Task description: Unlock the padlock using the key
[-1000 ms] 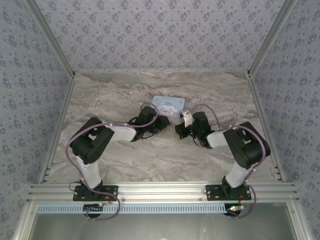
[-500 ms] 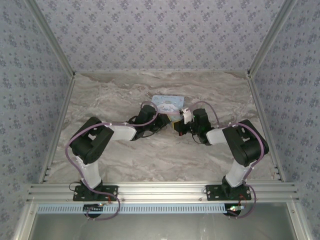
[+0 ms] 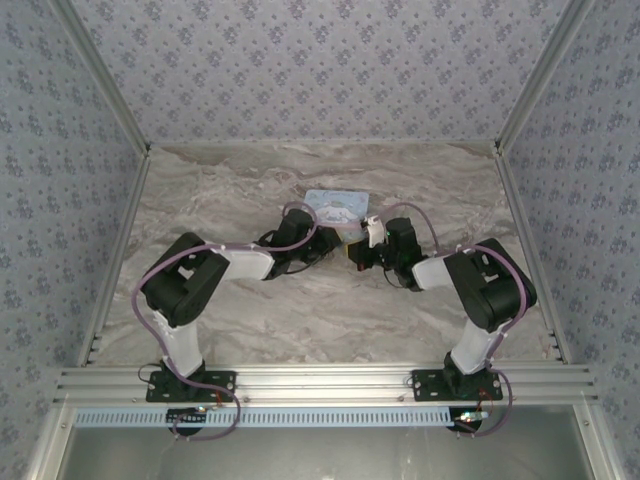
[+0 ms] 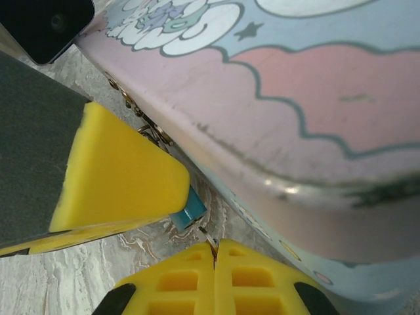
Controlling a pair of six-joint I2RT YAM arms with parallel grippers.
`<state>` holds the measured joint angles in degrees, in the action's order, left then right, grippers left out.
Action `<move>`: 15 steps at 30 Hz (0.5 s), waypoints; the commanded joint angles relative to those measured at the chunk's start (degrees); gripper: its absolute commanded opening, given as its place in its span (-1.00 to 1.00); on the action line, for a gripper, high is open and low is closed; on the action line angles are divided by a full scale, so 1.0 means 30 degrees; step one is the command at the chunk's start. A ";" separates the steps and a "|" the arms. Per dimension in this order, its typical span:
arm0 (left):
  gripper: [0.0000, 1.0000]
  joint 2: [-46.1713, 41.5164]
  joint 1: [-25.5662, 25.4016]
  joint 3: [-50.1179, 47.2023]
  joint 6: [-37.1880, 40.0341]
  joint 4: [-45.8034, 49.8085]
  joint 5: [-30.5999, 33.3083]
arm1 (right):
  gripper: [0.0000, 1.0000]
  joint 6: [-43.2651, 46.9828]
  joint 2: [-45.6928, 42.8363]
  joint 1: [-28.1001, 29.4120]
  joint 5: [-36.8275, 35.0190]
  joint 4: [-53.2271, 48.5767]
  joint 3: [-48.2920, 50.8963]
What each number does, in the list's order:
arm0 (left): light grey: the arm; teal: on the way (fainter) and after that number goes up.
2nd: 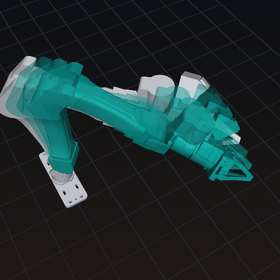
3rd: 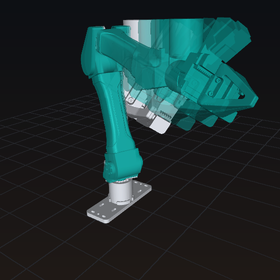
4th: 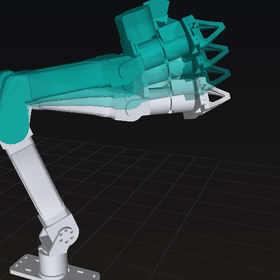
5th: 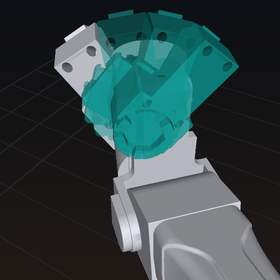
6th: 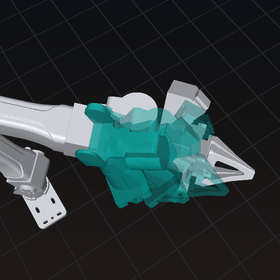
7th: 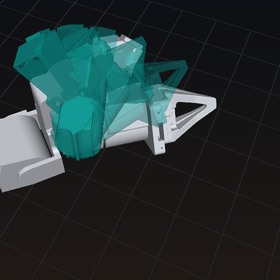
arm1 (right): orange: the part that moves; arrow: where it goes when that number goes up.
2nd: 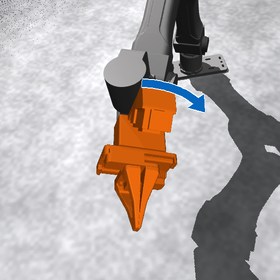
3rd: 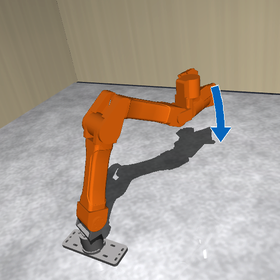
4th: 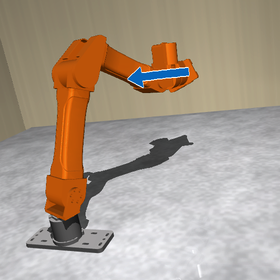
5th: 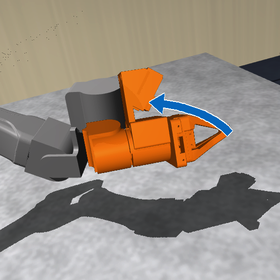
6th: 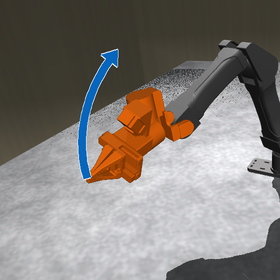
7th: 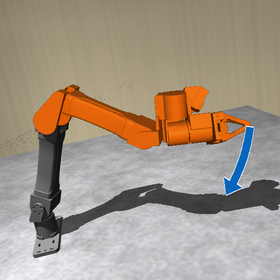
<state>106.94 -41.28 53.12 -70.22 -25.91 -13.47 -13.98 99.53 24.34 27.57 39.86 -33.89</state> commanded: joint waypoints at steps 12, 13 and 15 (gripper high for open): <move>-0.14 0.0466 -0.0567 -0.0212 -0.0937 -0.1398 -0.1150 | -1.00 -0.2673 0.0059 0.0742 -0.0831 0.2154 0.1946; -0.08 0.0343 -0.0540 -0.0352 -0.0913 -0.1315 -0.1062 | -1.00 -0.2939 0.0024 0.0781 -0.0863 0.2125 0.2049; 0.06 0.0043 -0.0481 -0.0605 -0.0915 -0.1098 -0.0887 | -1.00 -0.3452 -0.0131 0.0793 -0.0844 0.1949 0.2074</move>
<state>108.86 -42.28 52.69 -71.68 -27.92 -14.98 -21.50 100.18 26.09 25.28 45.28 -28.51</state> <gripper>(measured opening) 0.514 0.060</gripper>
